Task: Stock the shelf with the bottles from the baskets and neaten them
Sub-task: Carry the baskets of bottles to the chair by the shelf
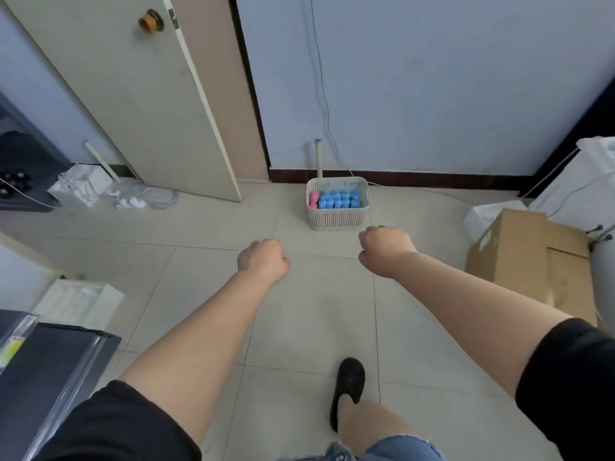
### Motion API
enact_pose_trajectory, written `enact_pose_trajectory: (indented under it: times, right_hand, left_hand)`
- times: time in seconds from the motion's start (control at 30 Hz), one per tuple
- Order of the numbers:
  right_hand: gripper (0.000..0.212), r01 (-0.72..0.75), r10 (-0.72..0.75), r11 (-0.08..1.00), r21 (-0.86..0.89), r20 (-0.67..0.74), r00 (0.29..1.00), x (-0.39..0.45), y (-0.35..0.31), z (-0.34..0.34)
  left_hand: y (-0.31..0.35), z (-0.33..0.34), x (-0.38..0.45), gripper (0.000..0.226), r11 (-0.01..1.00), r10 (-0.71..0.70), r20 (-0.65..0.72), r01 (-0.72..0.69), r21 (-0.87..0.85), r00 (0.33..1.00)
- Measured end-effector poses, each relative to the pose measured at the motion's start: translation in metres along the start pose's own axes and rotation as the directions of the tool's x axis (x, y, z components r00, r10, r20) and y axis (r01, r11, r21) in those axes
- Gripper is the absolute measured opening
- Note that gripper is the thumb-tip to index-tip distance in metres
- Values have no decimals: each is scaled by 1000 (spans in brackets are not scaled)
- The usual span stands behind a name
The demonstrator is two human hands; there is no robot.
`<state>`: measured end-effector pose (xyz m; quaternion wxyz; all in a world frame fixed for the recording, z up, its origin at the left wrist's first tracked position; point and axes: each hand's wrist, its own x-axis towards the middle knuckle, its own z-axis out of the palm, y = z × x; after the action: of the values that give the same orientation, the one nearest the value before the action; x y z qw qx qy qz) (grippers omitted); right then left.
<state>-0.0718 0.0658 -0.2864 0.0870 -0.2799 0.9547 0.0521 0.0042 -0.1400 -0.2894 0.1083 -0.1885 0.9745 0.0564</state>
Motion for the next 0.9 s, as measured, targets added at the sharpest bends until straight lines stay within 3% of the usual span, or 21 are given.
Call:
enact_pose_trajectory:
  times: [0.43,0.9]
  right_hand:
    - [26,5,-7,999,36,70,998,208,110,-21]
    - [17,-125,102,983,134,161,982,475,219,-29]
  left_hand:
    - [54,-38,214,24,998,-61,36,60,15,998]
    - [100,-66,508,24,998,-57,109,59,-7,992]
